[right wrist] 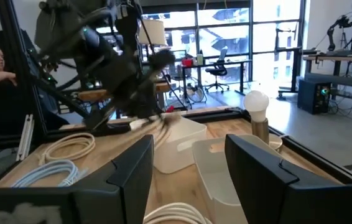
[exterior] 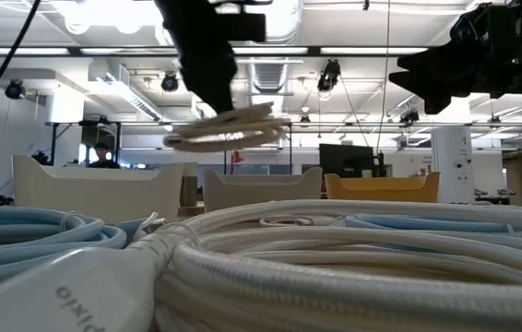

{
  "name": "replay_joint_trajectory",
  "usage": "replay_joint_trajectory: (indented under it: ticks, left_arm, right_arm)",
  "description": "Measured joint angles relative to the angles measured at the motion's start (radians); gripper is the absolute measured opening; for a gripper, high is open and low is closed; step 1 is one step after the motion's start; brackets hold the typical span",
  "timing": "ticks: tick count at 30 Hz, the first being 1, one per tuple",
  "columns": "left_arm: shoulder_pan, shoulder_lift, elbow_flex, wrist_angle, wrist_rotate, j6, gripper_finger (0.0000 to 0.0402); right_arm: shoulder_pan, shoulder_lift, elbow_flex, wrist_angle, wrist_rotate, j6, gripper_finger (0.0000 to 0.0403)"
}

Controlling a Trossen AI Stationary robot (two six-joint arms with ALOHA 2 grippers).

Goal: Sort HDMI cables
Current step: Put the top left brown HDMI cable into the white bin

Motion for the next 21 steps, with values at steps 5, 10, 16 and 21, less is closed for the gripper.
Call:
replay_joint_trajectory:
  ticks: [5, 10, 16, 21]
  left_arm:
    - [-0.001, -0.075, 0.008, -0.267, -0.119, -0.195, 0.0019]
    - [0.015, -0.14, -0.071, -0.386, -0.139, -0.282, 0.0015]
    - [0.048, -0.2, -0.262, -0.39, -0.162, -0.24, 0.0022]
    - [0.091, -0.214, -0.427, -0.353, -0.246, -0.258, 0.0018]
  right_arm:
    - [0.0, 0.0, 0.0, 0.0, 0.001, 0.0, 0.0196]
    - [0.0, 0.0, 0.0, 0.0, 0.001, 0.0, 0.0196]
    - [0.0, 0.0, 0.0, -0.002, 0.002, -0.026, 0.0196]
    - [0.0, 0.0, 0.0, -0.002, 0.003, -0.027, 0.0196]
